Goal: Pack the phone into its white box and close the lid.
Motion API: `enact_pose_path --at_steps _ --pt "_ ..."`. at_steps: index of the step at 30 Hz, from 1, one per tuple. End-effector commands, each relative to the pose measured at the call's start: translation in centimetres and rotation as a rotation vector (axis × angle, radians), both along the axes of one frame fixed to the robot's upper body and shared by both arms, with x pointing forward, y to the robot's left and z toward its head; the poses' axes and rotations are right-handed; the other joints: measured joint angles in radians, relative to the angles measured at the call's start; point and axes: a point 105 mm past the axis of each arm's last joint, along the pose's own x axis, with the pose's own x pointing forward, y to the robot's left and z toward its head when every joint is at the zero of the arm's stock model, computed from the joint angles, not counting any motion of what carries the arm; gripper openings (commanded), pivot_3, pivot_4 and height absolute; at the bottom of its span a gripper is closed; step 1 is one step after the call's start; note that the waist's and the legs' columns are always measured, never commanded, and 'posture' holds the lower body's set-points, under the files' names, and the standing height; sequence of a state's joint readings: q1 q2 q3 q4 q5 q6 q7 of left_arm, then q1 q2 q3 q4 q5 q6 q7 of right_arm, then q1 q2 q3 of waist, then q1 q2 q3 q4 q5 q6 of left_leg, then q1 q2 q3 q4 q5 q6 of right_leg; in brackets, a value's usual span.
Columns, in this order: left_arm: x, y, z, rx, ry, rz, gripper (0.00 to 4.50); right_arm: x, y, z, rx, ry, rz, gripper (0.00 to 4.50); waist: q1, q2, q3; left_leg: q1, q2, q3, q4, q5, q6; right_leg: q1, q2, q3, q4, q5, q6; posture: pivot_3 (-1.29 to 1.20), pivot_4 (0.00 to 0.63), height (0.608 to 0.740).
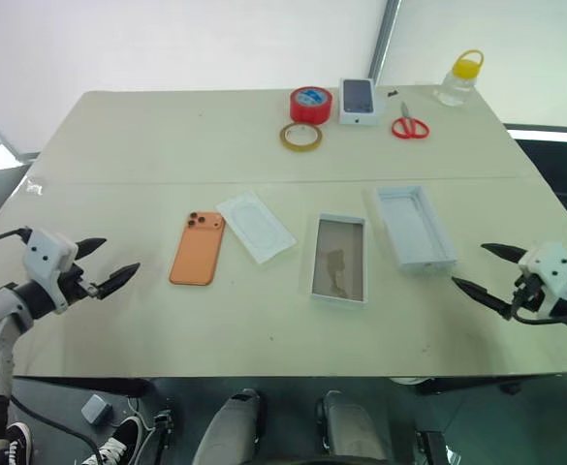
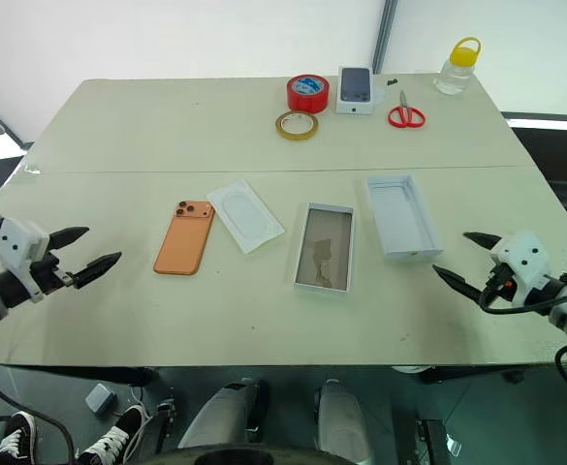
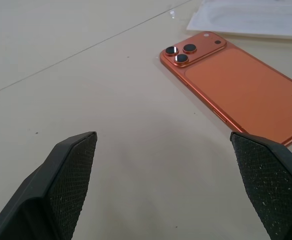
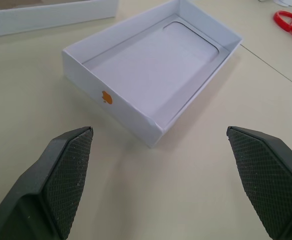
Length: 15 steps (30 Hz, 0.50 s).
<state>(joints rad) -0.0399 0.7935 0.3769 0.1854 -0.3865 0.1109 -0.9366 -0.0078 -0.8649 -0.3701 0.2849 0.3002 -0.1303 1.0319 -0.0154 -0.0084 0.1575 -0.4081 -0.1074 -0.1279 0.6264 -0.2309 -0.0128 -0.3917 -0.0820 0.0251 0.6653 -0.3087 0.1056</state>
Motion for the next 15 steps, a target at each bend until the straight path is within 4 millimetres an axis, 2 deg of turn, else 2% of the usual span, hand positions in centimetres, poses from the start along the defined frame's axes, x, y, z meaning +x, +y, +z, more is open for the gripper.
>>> enact_pose_path --at_steps 1,5,8,15 --pt "-0.3 0.5 1.2 0.0 -0.041 0.009 4.5 -0.1 -0.9 1.6 -0.021 -0.051 -0.007 4.49 0.0 0.0 0.0 0.0 0.0 0.0 0.0 0.0 0.0 0.0 0.0 0.0 0.0 0.0 0.0 0.0 0.15 0.74" --pt "0.0 0.2 1.3 -0.009 -0.041 0.01 4.5 0.1 -1.0 1.6 -0.023 -0.054 -0.009 4.49 0.002 0.0 0.0 0.0 0.0 0.0 0.0 0.0 0.0 0.0 0.0 0.0 0.0 0.0 0.0 0.0 0.15 0.74" --pt "-0.3 -0.9 1.2 0.033 -0.042 -0.047 4.5 0.4 -0.4 1.8 -0.018 -0.06 0.002 4.49 0.001 0.0 0.0 0.0 0.0 0.0 0.0 0.0 0.0 0.0 0.0 0.0 0.0 0.0 0.0 0.0 0.15 0.74" --pt "0.3 -0.7 1.6 0.036 -0.063 -0.029 4.5 0.3 0.5 1.9 0.012 -0.04 0.031 4.49 0.003 0.0 0.0 0.0 0.0 0.0 0.0 0.0 0.0 0.0 0.0 0.0 0.0 0.0 0.0 0.0 0.15 0.74"
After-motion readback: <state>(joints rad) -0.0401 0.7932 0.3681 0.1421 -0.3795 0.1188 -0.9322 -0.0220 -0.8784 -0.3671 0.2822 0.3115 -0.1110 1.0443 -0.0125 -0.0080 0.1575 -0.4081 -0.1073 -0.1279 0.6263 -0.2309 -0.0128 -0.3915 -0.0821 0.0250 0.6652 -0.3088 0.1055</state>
